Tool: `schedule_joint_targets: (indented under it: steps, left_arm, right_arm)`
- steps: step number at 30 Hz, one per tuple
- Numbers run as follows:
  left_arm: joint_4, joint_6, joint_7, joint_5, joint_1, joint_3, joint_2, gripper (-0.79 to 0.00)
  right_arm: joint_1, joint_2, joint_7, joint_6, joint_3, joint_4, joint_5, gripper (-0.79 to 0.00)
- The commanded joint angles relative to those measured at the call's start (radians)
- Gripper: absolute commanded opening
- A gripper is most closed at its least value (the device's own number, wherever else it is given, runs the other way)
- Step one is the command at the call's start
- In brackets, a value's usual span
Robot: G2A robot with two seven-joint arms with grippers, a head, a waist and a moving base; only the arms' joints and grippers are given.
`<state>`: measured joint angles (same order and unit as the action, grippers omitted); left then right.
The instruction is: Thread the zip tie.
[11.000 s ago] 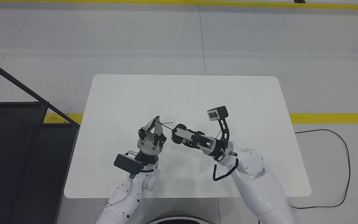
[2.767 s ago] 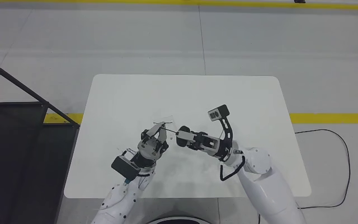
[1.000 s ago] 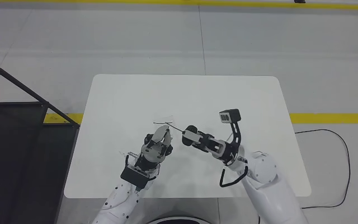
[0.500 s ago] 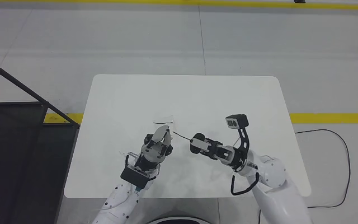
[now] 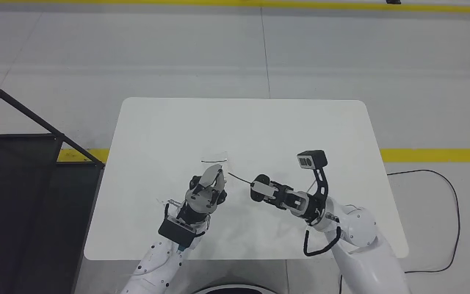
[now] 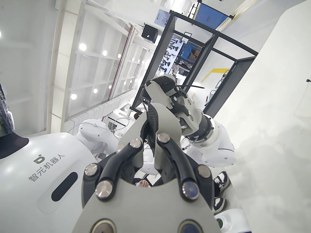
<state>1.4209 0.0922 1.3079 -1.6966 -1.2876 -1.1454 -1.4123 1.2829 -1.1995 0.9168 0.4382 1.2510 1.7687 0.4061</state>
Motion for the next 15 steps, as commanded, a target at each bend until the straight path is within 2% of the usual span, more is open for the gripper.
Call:
schedule_joint_targets:
  steps: [1,15]
  left_arm:
    - [0.0,0.0,0.0,0.0,0.0,0.0,0.0,-0.785]
    - [0.0,0.0,0.0,0.0,0.0,0.0,0.0,-0.785]
  right_arm:
    - [0.0,0.0,0.0,0.0,0.0,0.0,0.0,-0.785]
    - [0.005,0.0,-0.009,-0.005,-0.002,0.002,-0.007,-0.785]
